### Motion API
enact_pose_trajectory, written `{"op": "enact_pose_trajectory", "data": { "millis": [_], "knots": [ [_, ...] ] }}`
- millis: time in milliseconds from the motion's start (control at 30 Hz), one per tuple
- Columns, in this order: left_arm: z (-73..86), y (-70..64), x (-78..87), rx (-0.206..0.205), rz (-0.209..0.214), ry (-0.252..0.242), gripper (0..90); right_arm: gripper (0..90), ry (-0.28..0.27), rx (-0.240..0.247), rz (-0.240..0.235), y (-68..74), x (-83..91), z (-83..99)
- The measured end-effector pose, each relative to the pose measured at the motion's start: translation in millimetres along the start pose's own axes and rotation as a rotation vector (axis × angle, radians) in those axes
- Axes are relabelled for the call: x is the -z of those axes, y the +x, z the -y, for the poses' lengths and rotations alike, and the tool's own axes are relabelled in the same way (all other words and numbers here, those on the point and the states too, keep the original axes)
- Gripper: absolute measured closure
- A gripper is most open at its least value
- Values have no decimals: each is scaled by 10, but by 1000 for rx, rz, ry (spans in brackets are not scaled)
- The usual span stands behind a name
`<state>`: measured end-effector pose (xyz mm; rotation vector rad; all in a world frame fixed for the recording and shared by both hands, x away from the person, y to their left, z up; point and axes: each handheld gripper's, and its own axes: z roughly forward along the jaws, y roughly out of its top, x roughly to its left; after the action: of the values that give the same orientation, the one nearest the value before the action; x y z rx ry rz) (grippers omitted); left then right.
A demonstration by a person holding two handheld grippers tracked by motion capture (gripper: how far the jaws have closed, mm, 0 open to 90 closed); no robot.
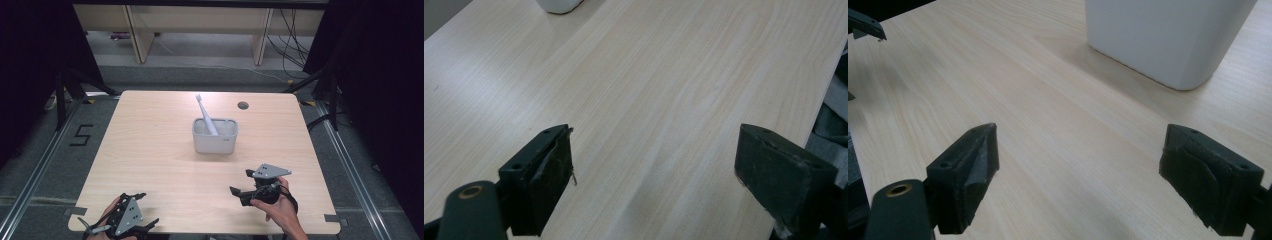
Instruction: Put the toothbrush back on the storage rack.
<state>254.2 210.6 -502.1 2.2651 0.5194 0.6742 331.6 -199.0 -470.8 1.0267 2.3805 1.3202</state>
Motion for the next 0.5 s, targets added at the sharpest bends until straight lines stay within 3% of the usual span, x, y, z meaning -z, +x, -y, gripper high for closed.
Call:
{"op": "enact_pose_trajectory", "data": {
  "millis": [33,67,100,133,167,200,233,400,433,467,500],
  "knots": [
    [0,0,0,0,0,0,150,165,0,0,0,0,0,0],
    [-1,-6,4,10,5,-1,150,165,-14,32,13,-25,10,12],
    [-1,-5,5,10,4,-1,150,165,0,-20,7,9,21,26],
    [0,-11,-5,9,-10,-14,150,165,-8,22,9,-22,24,29],
    [-5,-3,3,-5,-10,0,150,165,-2,-9,9,-1,32,40],
    [-4,-6,2,-5,-11,-2,150,165,-9,25,11,-27,41,43],
    [-4,-6,2,-5,-11,-2,150,165,-13,12,-4,-22,38,54],
    [1,-2,1,0,2,2,150,163,-6,1,-1,-38,88,100],
    [-2,-5,-1,1,-3,-3,150,163,-2,-20,13,-21,108,113],
    [-4,-4,5,1,7,-3,150,163,-10,20,17,-52,112,120],
    [-5,-10,1,9,6,-6,150,163,-2,-16,13,-30,125,135]
  ]
}}
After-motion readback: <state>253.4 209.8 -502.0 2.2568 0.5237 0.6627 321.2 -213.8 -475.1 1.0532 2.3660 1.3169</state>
